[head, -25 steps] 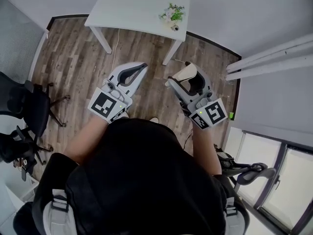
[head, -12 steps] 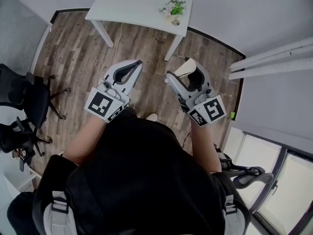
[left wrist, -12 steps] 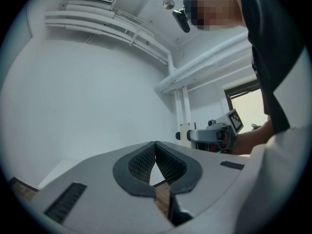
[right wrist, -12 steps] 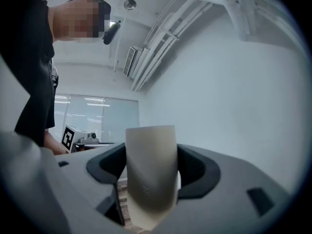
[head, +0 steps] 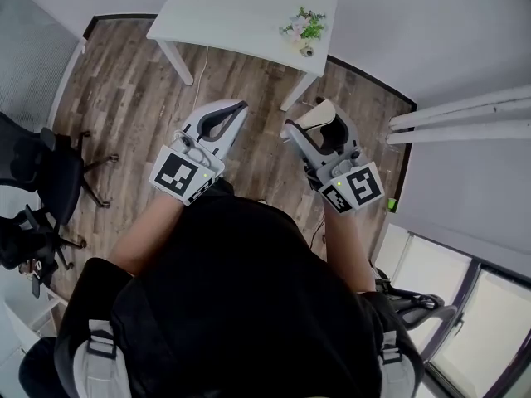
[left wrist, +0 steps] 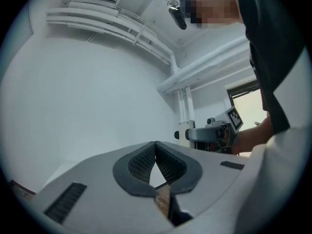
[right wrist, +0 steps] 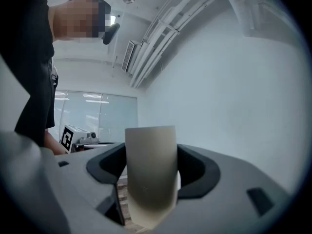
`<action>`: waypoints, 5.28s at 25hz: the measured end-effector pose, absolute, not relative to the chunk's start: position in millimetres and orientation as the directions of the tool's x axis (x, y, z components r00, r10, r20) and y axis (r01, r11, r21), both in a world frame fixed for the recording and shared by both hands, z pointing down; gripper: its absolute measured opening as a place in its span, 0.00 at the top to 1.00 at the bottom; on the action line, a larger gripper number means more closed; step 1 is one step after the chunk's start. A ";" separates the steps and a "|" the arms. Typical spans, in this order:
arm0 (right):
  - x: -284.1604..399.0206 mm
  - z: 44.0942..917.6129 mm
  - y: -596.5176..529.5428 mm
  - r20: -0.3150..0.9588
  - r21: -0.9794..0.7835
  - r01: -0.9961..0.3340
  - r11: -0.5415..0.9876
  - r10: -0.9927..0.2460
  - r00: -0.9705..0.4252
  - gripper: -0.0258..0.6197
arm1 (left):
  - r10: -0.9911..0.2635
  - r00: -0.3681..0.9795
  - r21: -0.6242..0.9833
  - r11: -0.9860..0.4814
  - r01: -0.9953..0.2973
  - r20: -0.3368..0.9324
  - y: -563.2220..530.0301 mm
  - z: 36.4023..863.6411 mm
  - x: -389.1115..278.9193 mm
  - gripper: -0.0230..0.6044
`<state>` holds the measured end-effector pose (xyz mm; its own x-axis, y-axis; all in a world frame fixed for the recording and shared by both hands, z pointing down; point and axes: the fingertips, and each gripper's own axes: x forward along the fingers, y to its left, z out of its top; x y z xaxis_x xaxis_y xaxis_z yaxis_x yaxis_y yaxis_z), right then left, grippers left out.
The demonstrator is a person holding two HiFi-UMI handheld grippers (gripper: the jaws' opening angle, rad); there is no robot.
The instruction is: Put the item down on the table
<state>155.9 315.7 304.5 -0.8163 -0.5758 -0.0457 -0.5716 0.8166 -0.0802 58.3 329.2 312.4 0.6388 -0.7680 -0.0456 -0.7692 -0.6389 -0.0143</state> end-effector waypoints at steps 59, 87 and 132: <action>66.3 322.9 -22.2 -0.003 -0.116 -0.573 0.811 -0.577 -0.817 0.48 | -0.769 0.639 -0.013 -0.639 -0.769 0.000 -6.3 322.0 -22.0 0.97; 43.2 389.9 -208.8 0.253 -0.123 -0.645 0.754 -0.605 -0.755 0.48 | -0.737 0.675 -0.003 -0.675 -0.738 0.029 -181.0 370.2 -43.1 0.97; 35.1 616.1 -331.5 0.777 -0.074 -0.679 0.731 -0.384 -0.498 0.48 | -0.576 0.805 0.053 -0.807 -0.588 0.143 -332.6 522.8 -20.0 0.97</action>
